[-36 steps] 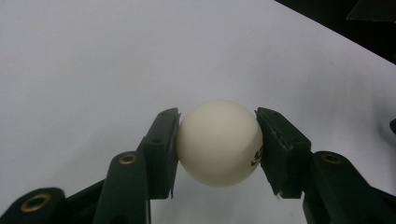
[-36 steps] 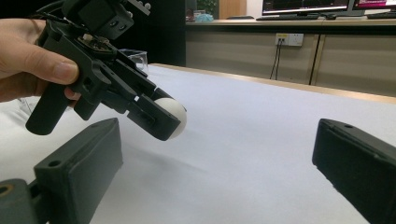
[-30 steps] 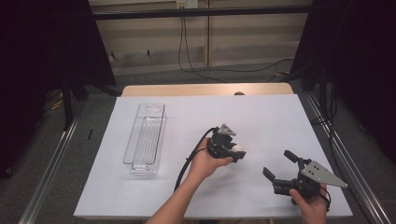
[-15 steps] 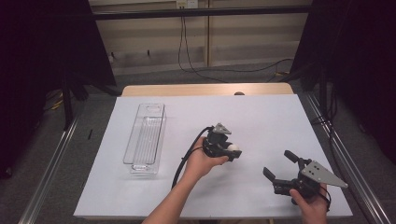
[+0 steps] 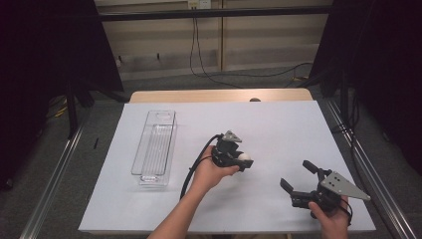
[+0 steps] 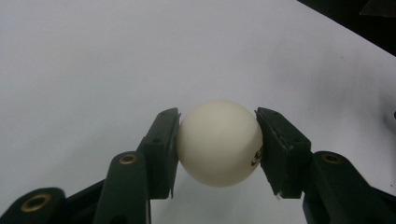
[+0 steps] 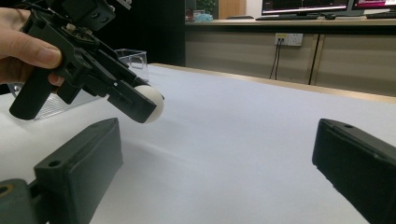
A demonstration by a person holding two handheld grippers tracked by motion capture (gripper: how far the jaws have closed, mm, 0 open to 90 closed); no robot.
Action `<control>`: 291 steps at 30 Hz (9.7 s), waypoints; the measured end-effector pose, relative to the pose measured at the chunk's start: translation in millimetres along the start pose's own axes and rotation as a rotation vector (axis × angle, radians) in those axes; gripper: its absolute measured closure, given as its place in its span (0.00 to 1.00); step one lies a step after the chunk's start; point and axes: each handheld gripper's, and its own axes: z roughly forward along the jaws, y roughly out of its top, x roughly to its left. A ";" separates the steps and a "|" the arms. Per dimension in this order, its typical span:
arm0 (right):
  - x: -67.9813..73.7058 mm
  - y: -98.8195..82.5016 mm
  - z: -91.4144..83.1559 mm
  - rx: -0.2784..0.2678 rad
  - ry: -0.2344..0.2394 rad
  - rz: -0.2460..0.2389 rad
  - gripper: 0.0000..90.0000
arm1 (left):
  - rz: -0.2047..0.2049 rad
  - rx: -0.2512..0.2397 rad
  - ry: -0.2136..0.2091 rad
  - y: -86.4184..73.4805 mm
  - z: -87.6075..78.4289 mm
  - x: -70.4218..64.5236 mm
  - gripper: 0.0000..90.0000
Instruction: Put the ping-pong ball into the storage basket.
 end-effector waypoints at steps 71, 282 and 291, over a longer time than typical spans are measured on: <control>-0.6 0.5 -0.5 -0.012 -0.006 0.002 0.02 | -0.051 0.000 0.064 -2.7 -46.0 24.0 0.57; -3.6 0.7 -2.9 -0.013 -0.009 -0.001 0.02 | -0.167 0.005 0.244 -14.7 -156.7 81.9 0.57; -3.4 0.9 -3.2 -0.012 -0.014 0.003 0.02 | -0.164 0.009 0.251 -14.9 -158.4 83.4 0.57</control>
